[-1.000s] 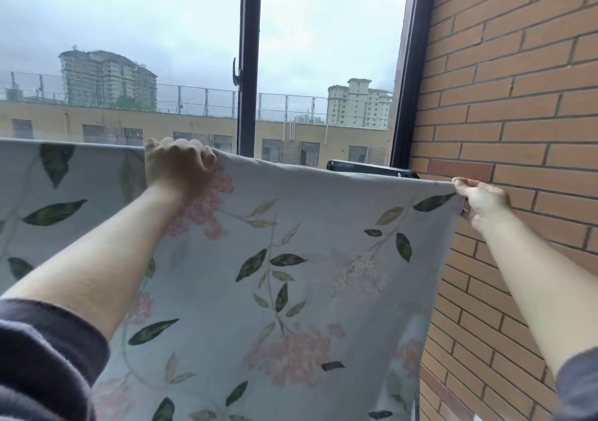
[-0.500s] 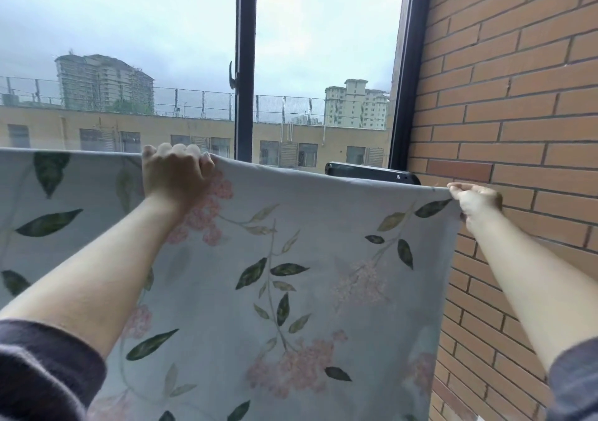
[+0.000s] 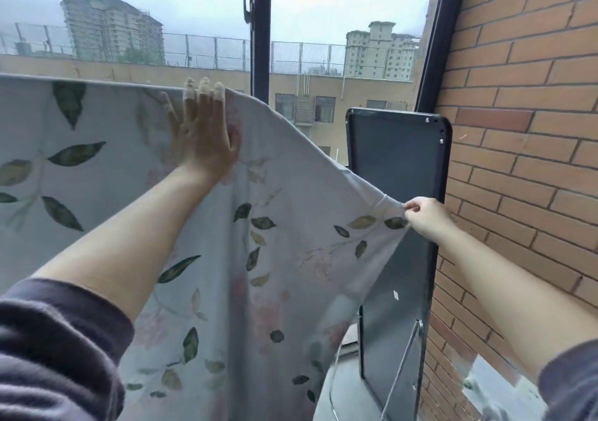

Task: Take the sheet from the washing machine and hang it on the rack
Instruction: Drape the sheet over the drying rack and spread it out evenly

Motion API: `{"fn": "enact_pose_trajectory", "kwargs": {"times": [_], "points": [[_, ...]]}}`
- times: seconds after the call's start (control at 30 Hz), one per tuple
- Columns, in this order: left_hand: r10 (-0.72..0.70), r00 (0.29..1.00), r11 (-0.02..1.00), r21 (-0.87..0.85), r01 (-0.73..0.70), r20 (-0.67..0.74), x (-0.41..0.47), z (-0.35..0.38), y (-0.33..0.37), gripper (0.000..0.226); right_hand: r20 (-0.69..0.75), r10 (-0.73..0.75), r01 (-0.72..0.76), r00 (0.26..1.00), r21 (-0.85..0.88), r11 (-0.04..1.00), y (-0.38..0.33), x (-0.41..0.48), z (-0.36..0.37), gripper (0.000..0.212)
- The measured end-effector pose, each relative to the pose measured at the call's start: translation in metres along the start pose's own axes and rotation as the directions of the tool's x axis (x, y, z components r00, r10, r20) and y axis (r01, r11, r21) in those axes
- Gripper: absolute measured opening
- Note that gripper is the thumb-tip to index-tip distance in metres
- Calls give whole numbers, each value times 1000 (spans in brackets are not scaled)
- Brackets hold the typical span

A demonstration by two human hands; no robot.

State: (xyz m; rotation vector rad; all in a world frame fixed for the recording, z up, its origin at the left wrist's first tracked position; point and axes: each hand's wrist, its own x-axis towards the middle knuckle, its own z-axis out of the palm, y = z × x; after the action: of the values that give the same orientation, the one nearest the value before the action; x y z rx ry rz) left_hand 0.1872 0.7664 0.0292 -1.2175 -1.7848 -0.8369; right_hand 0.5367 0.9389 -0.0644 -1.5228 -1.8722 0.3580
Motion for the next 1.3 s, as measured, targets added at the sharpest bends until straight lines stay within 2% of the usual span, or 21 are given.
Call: {"fn": "enact_pose_trajectory", "kwargs": {"times": [0.07, 0.23, 0.37, 0.53, 0.7, 0.77, 0.9, 1.03, 1.1, 1.17, 1.2, 1.23, 1.3], "points": [[1, 999, 999, -53, 1, 38, -16, 0, 5, 65, 71, -19, 22, 997, -39, 999, -6, -10, 21, 32], [36, 973, 996, 68, -53, 227, -57, 14, 9, 69, 259, -86, 112, 962, -87, 990, -24, -40, 69, 49], [11, 930, 995, 91, -47, 367, -108, 25, -9, 65, 318, -113, 110, 941, 27, 994, -30, -73, 117, 52], [-16, 861, 997, 76, -27, 508, -169, 37, -23, 64, 419, -15, -68, 908, 183, 981, -13, -113, 163, 72], [-35, 820, 999, 53, 5, 571, -208, 49, -17, 53, 584, 126, -309, 802, 226, 924, 6, -127, 190, 74], [-69, 764, 998, 36, 60, 641, -218, 53, -5, 42, 626, 154, -357, 765, 213, 910, 11, -131, 196, 73], [-46, 575, 992, -29, 122, 817, -244, 70, 26, 30, 683, 197, -461, 703, 227, 858, 33, -140, 208, 70], [-60, 404, 980, -22, 195, 913, -271, 92, 44, 36, 725, 278, -624, 630, 261, 736, 55, -155, 217, 70], [-69, 339, 978, -4, 208, 938, -281, 104, 50, 35, 745, 274, -661, 608, 284, 694, 62, -157, 223, 82], [-69, 304, 973, -4, 233, 950, -290, 111, 53, 33, 768, 229, -678, 599, 334, 654, 60, -157, 228, 101], [-65, 302, 969, -12, 245, 951, -293, 113, 53, 32, 771, 206, -681, 602, 361, 637, 57, -155, 230, 102], [-60, 306, 966, -22, 257, 950, -295, 115, 53, 32, 773, 196, -685, 604, 377, 623, 54, -154, 232, 95], [-60, 328, 960, -36, 278, 943, -296, 118, 50, 31, 758, 190, -669, 624, 391, 632, 51, -150, 237, 61]]}}
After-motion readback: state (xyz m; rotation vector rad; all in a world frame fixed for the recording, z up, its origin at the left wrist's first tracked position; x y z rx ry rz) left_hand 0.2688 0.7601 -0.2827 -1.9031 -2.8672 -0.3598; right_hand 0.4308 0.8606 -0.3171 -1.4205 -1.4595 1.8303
